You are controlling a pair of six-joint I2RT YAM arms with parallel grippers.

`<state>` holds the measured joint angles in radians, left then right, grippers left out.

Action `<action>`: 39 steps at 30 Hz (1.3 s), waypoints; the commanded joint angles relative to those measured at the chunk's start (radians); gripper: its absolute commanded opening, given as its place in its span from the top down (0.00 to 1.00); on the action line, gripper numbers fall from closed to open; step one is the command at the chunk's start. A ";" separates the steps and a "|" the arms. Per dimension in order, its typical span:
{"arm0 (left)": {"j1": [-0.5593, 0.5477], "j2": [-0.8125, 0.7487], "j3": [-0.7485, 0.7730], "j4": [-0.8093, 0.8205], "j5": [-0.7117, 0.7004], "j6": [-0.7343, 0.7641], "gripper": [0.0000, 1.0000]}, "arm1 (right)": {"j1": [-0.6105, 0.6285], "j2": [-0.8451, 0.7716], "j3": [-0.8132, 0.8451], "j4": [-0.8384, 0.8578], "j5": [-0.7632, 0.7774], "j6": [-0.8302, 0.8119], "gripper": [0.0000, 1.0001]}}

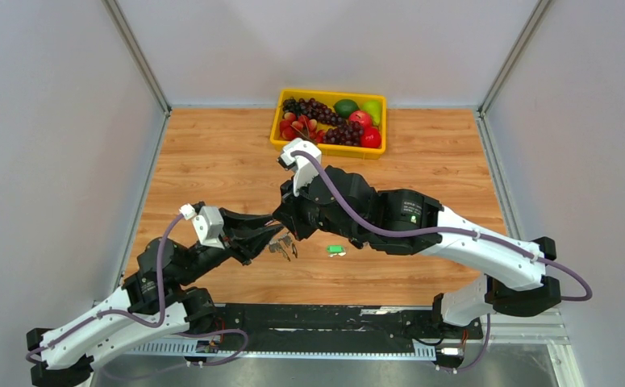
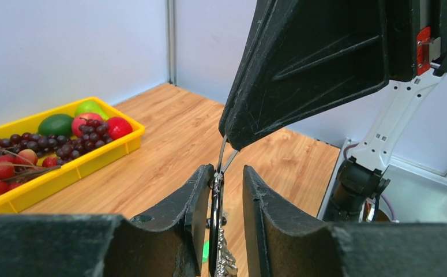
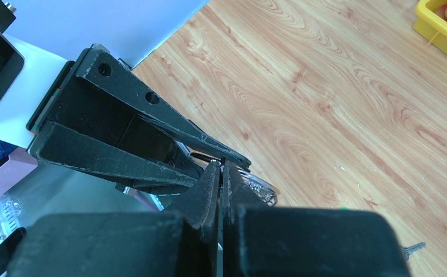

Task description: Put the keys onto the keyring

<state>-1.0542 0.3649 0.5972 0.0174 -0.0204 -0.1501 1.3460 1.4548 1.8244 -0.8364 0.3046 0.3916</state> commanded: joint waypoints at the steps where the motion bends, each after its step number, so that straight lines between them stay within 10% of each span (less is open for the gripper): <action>1: -0.004 -0.022 0.011 0.017 -0.001 0.015 0.65 | 0.006 0.008 0.047 0.020 0.003 0.015 1.00; 14: -0.003 -0.029 0.012 0.022 0.014 0.020 0.59 | 0.005 0.015 0.055 0.016 -0.001 0.019 1.00; 21: -0.003 -0.029 0.013 0.018 0.013 0.028 0.73 | 0.006 0.021 0.062 0.016 -0.011 0.018 1.00; 25: -0.003 -0.027 0.010 0.050 0.029 0.029 0.98 | 0.006 0.023 0.061 0.016 -0.016 0.018 1.00; 39: -0.003 -0.051 -0.008 0.169 0.054 0.011 0.99 | 0.005 0.013 0.027 0.023 -0.020 0.022 1.00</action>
<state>-1.0542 0.3103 0.5640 0.0692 0.0097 -0.1322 1.3472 1.4719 1.8412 -0.8406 0.2867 0.3920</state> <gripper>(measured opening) 0.029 0.010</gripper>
